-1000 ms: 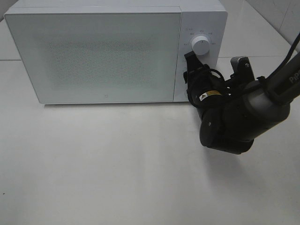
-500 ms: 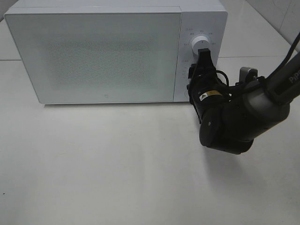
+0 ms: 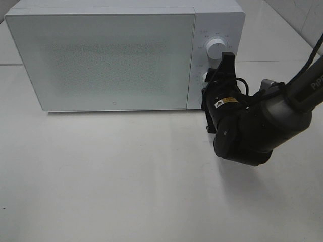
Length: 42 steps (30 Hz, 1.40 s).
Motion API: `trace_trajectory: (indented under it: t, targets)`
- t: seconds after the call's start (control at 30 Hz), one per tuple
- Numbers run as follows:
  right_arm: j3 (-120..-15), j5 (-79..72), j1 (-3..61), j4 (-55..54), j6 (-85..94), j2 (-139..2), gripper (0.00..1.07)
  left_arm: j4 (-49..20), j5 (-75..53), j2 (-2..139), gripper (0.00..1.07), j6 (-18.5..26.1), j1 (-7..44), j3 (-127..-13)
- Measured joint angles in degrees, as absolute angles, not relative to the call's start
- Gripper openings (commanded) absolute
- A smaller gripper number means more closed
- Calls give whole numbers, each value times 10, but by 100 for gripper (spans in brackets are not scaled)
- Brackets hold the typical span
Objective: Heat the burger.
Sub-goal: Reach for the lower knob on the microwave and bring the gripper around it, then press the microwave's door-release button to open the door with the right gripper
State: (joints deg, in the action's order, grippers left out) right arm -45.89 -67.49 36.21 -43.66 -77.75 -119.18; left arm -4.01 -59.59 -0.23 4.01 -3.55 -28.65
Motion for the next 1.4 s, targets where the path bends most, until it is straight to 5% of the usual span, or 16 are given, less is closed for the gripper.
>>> trace_trajectory:
  t: [0.4,0.87,1.4]
  targets:
    - [-459,-675,363,-437,-775,-1192,25,-40,-596,-2,98,40,-36,-286]
    - [-439,-688,359,-439,-756,-1175,76,-40,-596,-2,98,40,-36,-286]
    - [-333,-666,358,-351,-731,-1106,75,-40,-596,-2,98,40,-36,-286]
